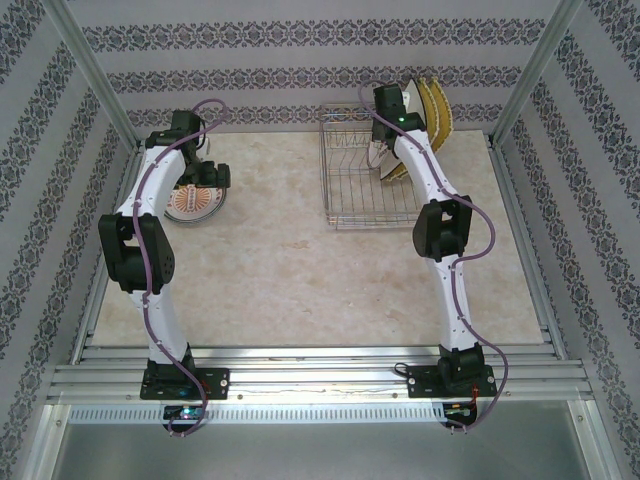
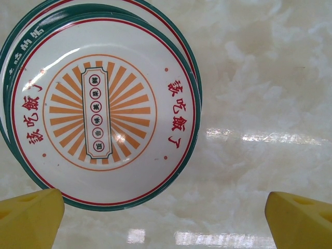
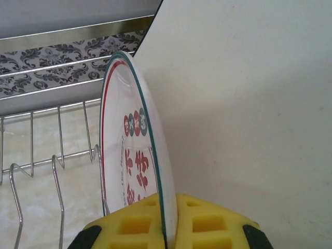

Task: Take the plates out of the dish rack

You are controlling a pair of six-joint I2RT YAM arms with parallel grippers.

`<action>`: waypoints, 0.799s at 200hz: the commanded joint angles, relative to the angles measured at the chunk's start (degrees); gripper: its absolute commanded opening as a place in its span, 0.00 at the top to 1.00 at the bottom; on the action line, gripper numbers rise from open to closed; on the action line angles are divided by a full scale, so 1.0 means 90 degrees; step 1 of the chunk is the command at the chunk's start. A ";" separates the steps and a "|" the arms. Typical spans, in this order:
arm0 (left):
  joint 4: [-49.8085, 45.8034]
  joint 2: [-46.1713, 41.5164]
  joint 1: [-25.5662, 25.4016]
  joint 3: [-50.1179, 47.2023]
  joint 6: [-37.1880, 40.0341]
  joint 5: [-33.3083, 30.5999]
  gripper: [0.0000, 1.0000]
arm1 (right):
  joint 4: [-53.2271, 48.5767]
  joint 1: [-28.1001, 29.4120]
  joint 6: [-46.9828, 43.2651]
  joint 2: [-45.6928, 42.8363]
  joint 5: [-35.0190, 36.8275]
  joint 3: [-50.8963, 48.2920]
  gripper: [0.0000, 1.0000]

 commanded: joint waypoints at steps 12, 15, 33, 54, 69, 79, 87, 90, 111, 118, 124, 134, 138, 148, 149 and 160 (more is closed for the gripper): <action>-0.0247 0.0012 -0.0097 0.0068 0.0064 -0.0066 0.00 | -0.0077 0.0151 -0.0054 -0.0305 -0.0130 0.0103 1.00; -0.0259 0.0011 -0.0091 0.0066 0.0052 -0.0070 0.00 | -0.0085 0.0158 -0.0071 -0.0338 -0.0131 0.0093 1.00; -0.0251 0.0009 -0.0089 0.0040 0.0058 -0.0056 0.00 | -0.0104 0.0205 -0.0148 -0.0596 -0.0073 -0.0009 1.00; -0.0241 0.0020 -0.0099 -0.0009 0.0055 -0.0061 0.00 | -0.0123 0.0252 -0.0277 -0.0954 0.0004 -0.0142 1.00; -0.0259 0.0034 -0.0099 -0.0041 0.0049 -0.0066 0.00 | -0.0170 0.0287 -0.0393 -0.1206 0.0070 -0.0218 1.00; -0.0243 0.0034 -0.0095 -0.0063 0.0047 -0.0071 0.00 | -0.0220 0.0320 -0.0460 -0.1384 0.0119 -0.0269 1.00; -0.0249 0.0035 -0.0100 -0.0080 0.0045 -0.0073 0.00 | -0.0232 0.0357 -0.0522 -0.1538 0.0171 -0.0328 1.00; -0.0247 0.0032 -0.0100 -0.0079 0.0048 -0.0076 0.00 | -0.0250 0.0362 -0.0549 -0.1588 0.0201 -0.0349 1.00; -0.0248 0.0034 -0.0091 -0.0089 0.0036 -0.0088 0.00 | -0.0308 0.0454 -0.0561 -0.1998 0.0399 -0.0606 1.00; -0.0246 0.0034 -0.0100 -0.0095 0.0021 -0.0088 0.00 | -0.0255 0.0484 -0.0564 -0.2148 0.0431 -0.0793 1.00; -0.0234 0.0020 -0.0098 -0.0108 0.0015 -0.0085 0.00 | -0.0199 0.0520 -0.0564 -0.2322 0.0425 -0.0957 1.00; -0.0193 -0.0020 -0.0098 -0.0160 0.0009 -0.0081 0.00 | -0.0097 0.0569 -0.0583 -0.2568 0.0382 -0.1237 1.00; -0.0170 -0.0031 -0.0095 -0.0180 -0.0005 -0.0068 0.00 | -0.0068 0.0582 -0.0584 -0.2673 0.0368 -0.1366 1.00; -0.0143 -0.0069 -0.0099 -0.0228 -0.0011 -0.0061 0.00 | 0.0062 0.0635 -0.0569 -0.2935 0.0273 -0.1695 1.00; -0.0143 -0.0071 -0.0100 -0.0231 -0.0011 -0.0056 0.00 | 0.0076 0.0640 -0.0572 -0.2965 0.0266 -0.1731 1.00; -0.0112 -0.0101 -0.0110 -0.0277 -0.0029 -0.0046 0.00 | 0.0252 0.0694 -0.0532 -0.3278 0.0093 -0.2148 1.00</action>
